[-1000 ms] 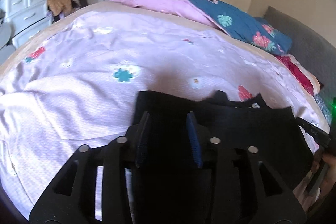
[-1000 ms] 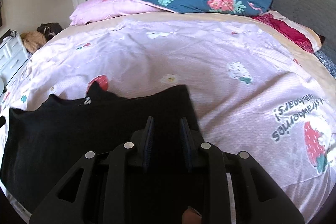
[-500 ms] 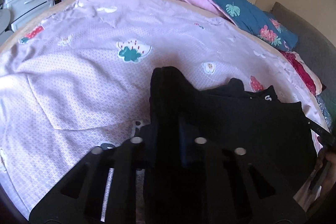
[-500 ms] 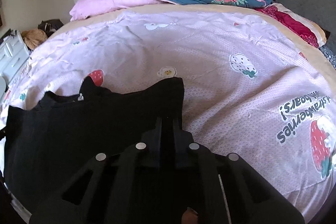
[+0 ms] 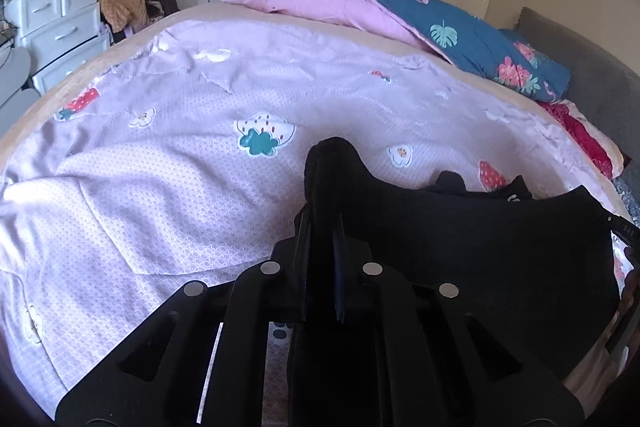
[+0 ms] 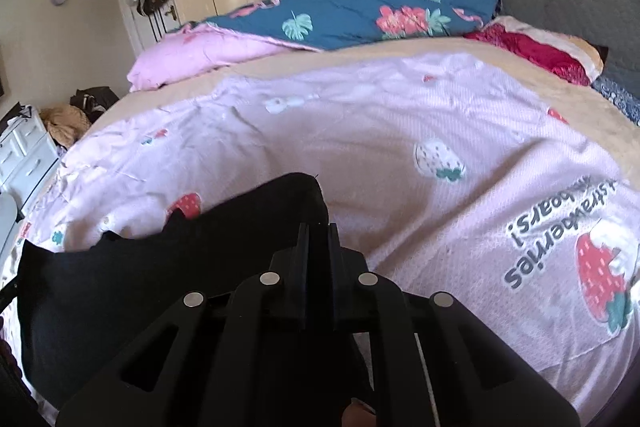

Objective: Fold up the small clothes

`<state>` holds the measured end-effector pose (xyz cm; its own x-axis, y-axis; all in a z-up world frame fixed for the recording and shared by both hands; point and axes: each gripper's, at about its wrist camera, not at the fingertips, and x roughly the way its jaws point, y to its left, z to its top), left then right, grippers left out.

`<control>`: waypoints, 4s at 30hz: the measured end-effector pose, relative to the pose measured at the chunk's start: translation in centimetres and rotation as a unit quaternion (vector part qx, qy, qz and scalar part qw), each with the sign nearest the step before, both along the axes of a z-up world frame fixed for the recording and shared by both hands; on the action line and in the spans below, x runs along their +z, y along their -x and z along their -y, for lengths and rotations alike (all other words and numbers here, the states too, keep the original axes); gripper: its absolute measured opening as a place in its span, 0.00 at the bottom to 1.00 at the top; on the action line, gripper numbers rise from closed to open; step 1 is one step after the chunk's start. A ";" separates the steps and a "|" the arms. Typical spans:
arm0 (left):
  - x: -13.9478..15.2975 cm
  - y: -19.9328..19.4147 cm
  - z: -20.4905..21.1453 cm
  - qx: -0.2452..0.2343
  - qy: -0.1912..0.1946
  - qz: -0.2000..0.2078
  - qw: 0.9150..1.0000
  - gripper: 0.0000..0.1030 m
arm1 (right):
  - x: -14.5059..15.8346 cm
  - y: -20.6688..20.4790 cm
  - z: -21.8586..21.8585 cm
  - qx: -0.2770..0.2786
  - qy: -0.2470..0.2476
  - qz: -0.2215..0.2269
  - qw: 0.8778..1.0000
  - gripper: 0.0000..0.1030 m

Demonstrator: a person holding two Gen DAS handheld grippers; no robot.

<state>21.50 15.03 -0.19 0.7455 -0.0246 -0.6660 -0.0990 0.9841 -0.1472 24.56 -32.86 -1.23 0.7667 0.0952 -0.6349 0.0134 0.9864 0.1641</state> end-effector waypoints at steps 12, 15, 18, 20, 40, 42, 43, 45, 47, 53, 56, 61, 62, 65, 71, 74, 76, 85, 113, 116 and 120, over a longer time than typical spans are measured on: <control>-0.4 0.2 0.3 0.002 -0.009 -0.005 1.000 0.03 | -0.6 0.2 -0.6 -0.004 0.030 0.001 1.000 0.07; -0.6 0.0 0.6 0.002 -0.020 -0.011 1.000 0.07 | -1.0 0.1 -0.7 -0.006 0.034 -0.008 0.999 0.08; -0.9 0.0 0.7 0.009 -0.027 -0.018 0.999 0.12 | -1.1 0.2 -0.4 -0.018 0.032 -0.015 0.999 0.13; -0.7 0.2 0.6 0.011 -0.031 -0.016 0.999 0.17 | -1.0 0.5 0.0 -0.025 0.026 -0.018 0.999 0.21; 0.3 5.4 4.4 -0.044 -0.023 -0.029 0.998 0.72 | 0.3 7.1 -4.2 0.080 0.035 -0.027 0.996 0.48; -0.1 5.6 4.8 -0.050 -0.018 -0.038 0.998 0.73 | -0.1 7.6 -4.7 0.088 0.046 -0.036 0.994 0.48; -0.6 5.8 5.0 -0.056 -0.006 -0.048 0.997 0.73 | -0.3 7.8 -4.9 0.091 0.049 -0.042 0.994 0.48; -1.3 6.0 5.2 -0.061 0.009 -0.061 0.996 0.77 | -1.1 8.1 -4.9 0.095 0.045 -0.060 0.993 0.54; -2.3 6.5 5.4 -0.066 0.022 -0.075 0.995 0.86 | -2.0 8.5 -4.7 0.092 0.042 -0.082 0.992 0.57; -3.3 7.4 5.7 -0.065 0.014 -0.089 0.994 0.88 | -3.1 10.0 -4.2 0.078 0.029 -0.100 0.992 0.60; -3.8 8.0 5.8 -0.065 0.010 -0.092 0.994 0.88 | -3.5 10.5 -3.8 0.071 0.017 -0.104 0.992 0.64; -3.5 8.9 6.0 -0.063 0.002 -0.088 0.994 0.88 | -3.3 11.5 -3.1 0.060 -0.009 -0.093 0.994 0.73; -3.4 9.1 6.0 -0.063 0.002 -0.087 0.994 0.88 | -3.2 11.7 -2.9 0.058 -0.016 -0.088 0.994 0.77; -3.1 9.3 6.0 -0.057 -0.001 -0.082 0.995 0.90 | -2.7 12.4 -2.7 0.050 -0.022 -0.069 0.996 0.89; -2.4 10.1 5.2 -0.046 0.009 -0.076 0.996 0.91 | -2.0 13.1 -3.6 0.064 -0.009 -0.048 0.997 0.96; -2.2 10.4 4.7 -0.036 0.009 -0.073 0.997 0.91 | -1.5 13.7 -4.4 0.078 -0.002 -0.030 0.996 0.96; -2.0 10.5 4.3 -0.026 0.006 -0.071 0.997 0.91 | -1.2 14.1 -5.3 0.091 0.008 -0.019 0.996 0.96; -1.8 10.7 1.1 0.018 0.016 -0.066 0.998 0.91 | -1.2 15.5 -10.2 0.156 0.051 -0.006 0.986 0.96; -0.4 8.4 -3.3 0.087 -0.010 -0.050 0.995 0.91 | -4.1 17.6 -27.4 0.347 0.203 0.021 0.915 0.96; 0.2 7.4 -3.2 0.086 -0.007 -0.043 0.995 0.91 | -5.0 17.2 -28.9 0.349 0.225 0.017 0.910 0.96; 0.3 5.9 -2.8 0.080 -0.014 -0.046 0.996 0.91 | -5.1 16.3 -30.0 0.350 0.228 0.014 0.909 0.96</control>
